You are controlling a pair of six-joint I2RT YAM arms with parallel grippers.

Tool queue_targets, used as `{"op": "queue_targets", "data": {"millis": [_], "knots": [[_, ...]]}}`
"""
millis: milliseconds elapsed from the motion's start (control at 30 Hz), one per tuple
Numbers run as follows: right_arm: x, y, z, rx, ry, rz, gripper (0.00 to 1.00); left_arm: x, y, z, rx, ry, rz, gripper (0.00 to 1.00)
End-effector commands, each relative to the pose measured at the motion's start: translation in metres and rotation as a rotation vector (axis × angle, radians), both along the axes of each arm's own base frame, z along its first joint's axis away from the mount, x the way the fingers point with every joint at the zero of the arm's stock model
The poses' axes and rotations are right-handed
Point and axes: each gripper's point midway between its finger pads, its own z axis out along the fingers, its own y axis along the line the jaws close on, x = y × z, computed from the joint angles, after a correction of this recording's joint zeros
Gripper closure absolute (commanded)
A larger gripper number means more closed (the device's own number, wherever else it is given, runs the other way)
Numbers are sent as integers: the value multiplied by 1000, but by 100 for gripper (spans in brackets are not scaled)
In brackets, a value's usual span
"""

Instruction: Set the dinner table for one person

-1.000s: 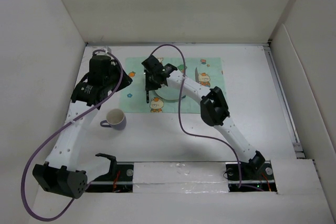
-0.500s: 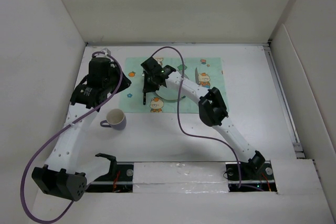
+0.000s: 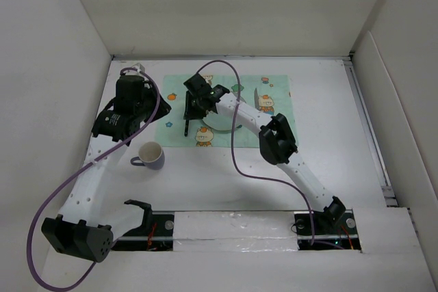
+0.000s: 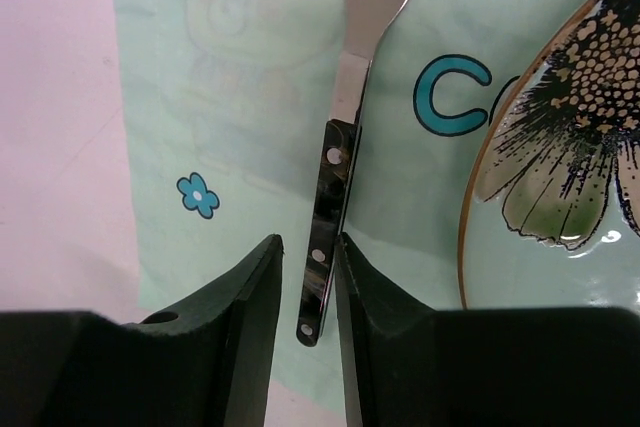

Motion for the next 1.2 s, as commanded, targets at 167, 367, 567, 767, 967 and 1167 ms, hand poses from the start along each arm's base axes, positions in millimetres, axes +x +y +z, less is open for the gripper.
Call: {"op": "queue_targets", "data": {"millis": [167, 367, 567, 767, 967, 1167], "knots": [[2, 7, 85, 119, -152, 43, 64, 10, 4, 37, 15, -112, 11, 78], [-47, 14, 165, 249, -268, 175, 100, 21, 28, 90, 121, -249, 84, 100], [-133, 39, 155, 243, -204, 403, 51, 23, 41, 150, 167, -377, 126, 100], [-161, 66, 126, 138, -185, 519, 29, 27, 40, 161, 158, -398, 132, 90], [-156, 70, 97, 43, -201, 517, 31, 27, 36, 154, 142, -382, 116, 85], [-173, 77, 75, 16, -164, 546, 73, 29, 34, 148, 147, -378, 107, 77]]}}
